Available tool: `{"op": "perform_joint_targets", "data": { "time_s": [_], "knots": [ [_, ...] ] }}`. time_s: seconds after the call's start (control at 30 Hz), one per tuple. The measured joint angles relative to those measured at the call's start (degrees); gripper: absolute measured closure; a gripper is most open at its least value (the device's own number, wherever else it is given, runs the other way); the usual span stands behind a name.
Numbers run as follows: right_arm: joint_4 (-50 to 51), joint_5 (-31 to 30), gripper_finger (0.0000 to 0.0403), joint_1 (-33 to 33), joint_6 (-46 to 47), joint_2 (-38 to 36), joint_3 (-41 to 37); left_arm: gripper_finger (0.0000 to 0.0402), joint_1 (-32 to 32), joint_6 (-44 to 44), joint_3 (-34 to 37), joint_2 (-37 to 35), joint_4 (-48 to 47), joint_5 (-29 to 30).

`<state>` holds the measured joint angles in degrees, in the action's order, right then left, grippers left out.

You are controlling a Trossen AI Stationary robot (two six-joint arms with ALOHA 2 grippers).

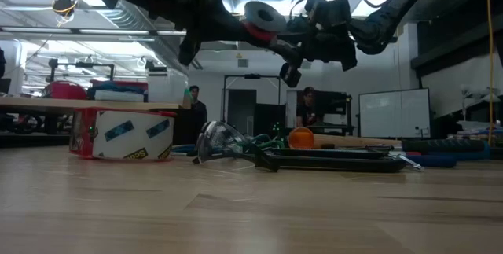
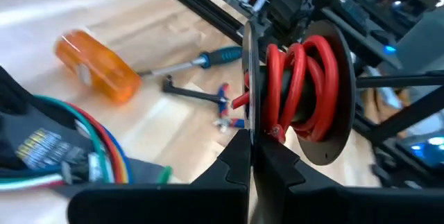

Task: Coil cords
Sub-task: Coil the red wire

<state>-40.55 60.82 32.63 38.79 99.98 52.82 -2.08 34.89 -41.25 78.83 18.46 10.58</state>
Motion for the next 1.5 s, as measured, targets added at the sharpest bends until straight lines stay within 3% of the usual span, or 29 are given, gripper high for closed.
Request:
{"op": "perform_joint_targets", "data": {
  "time_s": [0.23, 0.4, 0.73, 0.97, 1.17, 1.5],
  "knots": [
    [-0.14, 0.03, 0.0313, 1.67, -0.02, -0.06, 0.01, 0.0401, 0.71, 5.32, 0.00, 0.49, -1.04, -5.10],
    [-0.14, 0.09, 0.0313, 3.17, -0.04, -0.06, 0.02, 0.0401, 1.31, 8.38, 0.04, 4.95, -0.39, -6.72],
    [-0.86, 0.24, 0.0313, 4.60, -0.07, -0.08, 0.02, 0.0401, 5.14, 17.55, -1.18, 21.51, 21.26, -15.87],
    [-3.59, 0.25, 0.0313, 4.95, -0.09, -0.12, 0.07, 0.0401, 5.93, 20.90, -10.16, 31.14, 21.02, -24.70],
    [-3.48, 0.28, 0.0313, 4.91, -0.09, -0.12, 0.07, 0.0401, 5.93, 22.03, -16.92, 35.84, 14.11, -26.49],
    [-3.51, 0.32, 0.0313, 4.91, -0.09, -0.13, 0.07, 0.0401, 6.84, 26.21, -17.99, 36.67, 0.86, -26.49]
  ]
}}
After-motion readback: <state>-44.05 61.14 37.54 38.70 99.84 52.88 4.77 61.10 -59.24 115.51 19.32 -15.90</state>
